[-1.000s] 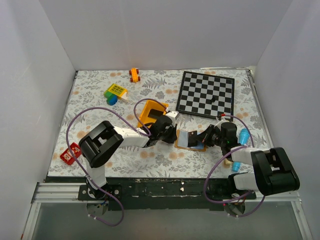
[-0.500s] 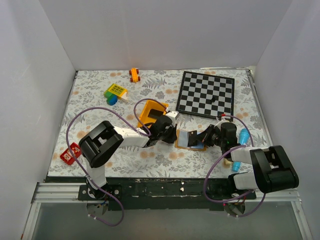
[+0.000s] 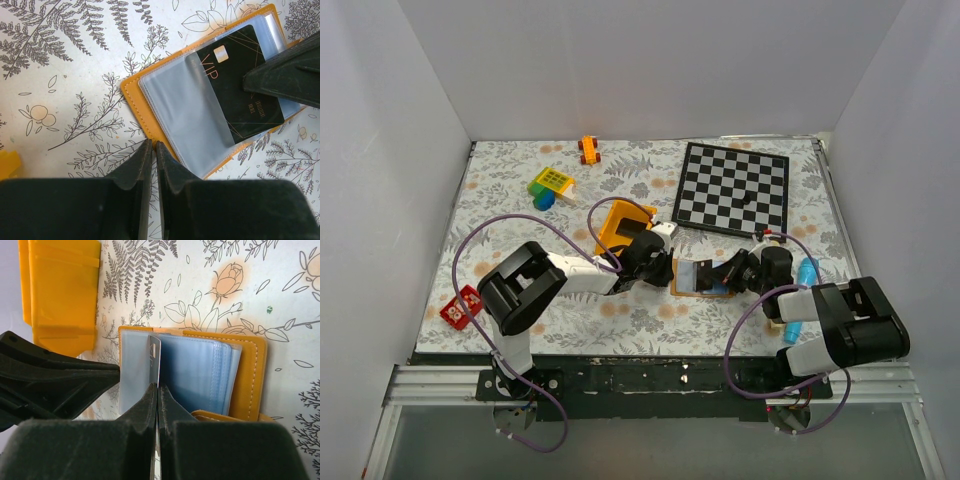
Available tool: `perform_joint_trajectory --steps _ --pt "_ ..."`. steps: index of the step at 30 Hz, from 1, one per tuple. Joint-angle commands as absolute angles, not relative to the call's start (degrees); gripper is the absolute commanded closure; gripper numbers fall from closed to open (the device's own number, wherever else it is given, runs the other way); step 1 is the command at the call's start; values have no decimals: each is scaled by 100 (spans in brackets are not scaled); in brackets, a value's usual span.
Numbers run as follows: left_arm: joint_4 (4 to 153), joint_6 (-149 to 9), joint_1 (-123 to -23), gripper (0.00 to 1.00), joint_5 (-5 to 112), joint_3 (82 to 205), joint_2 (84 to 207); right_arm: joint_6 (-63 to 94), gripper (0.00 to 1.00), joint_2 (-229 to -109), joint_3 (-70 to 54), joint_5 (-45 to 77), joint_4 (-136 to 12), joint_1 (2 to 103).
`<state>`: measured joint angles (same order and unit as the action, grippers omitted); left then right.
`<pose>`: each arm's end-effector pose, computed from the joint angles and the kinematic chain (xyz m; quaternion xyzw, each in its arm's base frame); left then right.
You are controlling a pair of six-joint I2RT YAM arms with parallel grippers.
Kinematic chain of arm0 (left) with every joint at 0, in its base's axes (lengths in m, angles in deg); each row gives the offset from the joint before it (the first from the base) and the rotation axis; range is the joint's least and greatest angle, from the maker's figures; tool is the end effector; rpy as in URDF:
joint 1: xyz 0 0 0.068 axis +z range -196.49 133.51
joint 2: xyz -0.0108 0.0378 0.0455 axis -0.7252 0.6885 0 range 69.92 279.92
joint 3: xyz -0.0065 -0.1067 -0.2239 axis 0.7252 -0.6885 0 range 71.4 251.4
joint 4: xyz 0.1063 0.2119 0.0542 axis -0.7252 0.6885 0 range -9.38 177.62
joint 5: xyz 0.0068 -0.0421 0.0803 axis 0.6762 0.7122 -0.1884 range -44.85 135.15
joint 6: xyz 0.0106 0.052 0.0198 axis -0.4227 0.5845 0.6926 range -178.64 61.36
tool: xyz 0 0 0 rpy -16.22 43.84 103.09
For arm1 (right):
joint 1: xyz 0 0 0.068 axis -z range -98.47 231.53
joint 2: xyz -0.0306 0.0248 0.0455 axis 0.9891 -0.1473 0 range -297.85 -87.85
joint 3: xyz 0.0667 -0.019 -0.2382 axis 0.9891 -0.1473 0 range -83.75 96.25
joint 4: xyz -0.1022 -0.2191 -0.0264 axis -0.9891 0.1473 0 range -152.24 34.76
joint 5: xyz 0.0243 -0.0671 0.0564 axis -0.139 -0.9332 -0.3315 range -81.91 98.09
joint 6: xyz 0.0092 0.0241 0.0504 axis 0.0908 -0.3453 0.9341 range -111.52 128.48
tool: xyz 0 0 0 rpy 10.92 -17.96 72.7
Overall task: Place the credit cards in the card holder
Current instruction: Insert the credit card into the card slot.
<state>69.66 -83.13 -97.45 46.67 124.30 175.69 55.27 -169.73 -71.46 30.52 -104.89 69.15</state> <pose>0.2217 -0.2750 0.1236 0.2143 0.8876 -0.2589 0.3148 0.2115 0.0619 0.1091 0.1502 0.8288 0.3974 0.3642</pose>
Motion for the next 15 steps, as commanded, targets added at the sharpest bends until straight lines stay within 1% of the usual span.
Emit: perform_joint_trajectory --steps 1,15 --pt "7104 -8299 -9808 94 4946 12422 17670 5454 99 -17169 -7294 2865 -10557 6896" --pt "7060 -8307 -9817 94 4963 12387 17662 5463 99 -17696 -7022 3208 -10812 6589"
